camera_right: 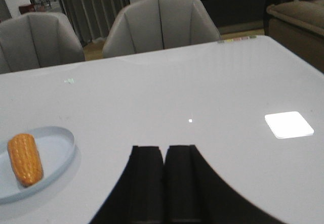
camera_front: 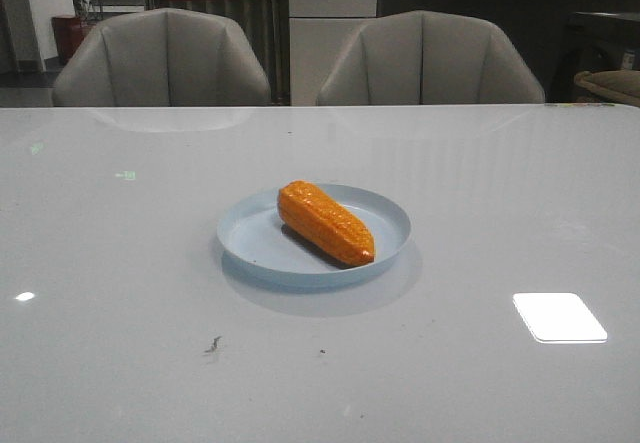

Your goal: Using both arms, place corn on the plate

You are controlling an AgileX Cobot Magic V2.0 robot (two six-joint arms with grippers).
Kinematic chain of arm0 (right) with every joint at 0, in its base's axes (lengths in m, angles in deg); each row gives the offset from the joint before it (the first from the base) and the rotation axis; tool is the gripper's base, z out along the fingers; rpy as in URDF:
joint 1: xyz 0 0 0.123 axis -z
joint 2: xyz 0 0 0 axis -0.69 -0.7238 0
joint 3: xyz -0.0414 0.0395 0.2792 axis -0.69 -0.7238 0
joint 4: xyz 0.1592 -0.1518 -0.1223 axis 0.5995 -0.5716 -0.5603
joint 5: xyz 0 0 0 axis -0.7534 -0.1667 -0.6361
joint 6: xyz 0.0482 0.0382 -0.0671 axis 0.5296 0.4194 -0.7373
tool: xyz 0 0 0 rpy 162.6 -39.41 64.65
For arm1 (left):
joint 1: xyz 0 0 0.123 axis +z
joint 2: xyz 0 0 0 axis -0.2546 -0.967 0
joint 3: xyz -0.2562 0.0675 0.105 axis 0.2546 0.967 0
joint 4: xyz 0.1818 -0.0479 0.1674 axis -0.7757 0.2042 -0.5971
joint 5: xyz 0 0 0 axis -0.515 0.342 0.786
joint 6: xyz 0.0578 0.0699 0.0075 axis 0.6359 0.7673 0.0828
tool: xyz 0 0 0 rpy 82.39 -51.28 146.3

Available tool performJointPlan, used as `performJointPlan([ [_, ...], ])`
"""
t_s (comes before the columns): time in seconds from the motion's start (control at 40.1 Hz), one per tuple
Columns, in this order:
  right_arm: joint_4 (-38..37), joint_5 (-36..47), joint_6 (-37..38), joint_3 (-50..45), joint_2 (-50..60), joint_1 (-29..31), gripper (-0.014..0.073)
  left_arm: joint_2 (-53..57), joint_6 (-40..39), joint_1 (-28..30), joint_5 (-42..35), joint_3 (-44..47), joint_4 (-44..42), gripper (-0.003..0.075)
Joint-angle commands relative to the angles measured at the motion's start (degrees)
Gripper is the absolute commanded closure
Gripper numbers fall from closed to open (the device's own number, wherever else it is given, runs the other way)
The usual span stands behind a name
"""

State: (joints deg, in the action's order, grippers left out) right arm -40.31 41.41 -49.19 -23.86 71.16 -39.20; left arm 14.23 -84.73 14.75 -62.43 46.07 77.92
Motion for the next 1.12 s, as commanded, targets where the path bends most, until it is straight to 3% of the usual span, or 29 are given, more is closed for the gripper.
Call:
performJointPlan([
  [0.0,-0.6,6.4,0.2,-1.7,1.1,-0.3,0.0538,0.6,-0.6,0.0,-4.5,2.2,0.6,0.0626],
  [0.175,-1.1,13.3,0.2,-8.2,1.4,-3.8,0.0538,0.6,-0.6,0.0,-4.5,2.2,0.6,0.0626],
  [0.399,-1.1,9.4,0.2,-8.1,1.4,-5.4,0.0538,0.6,-0.6,0.0,-4.5,2.2,0.6,0.0626],
  [1.098,-1.1,9.4,0.2,-8.1,1.4,-5.4,0.0538,0.6,-0.6,0.0,-4.5,2.2,0.6,0.0626],
])
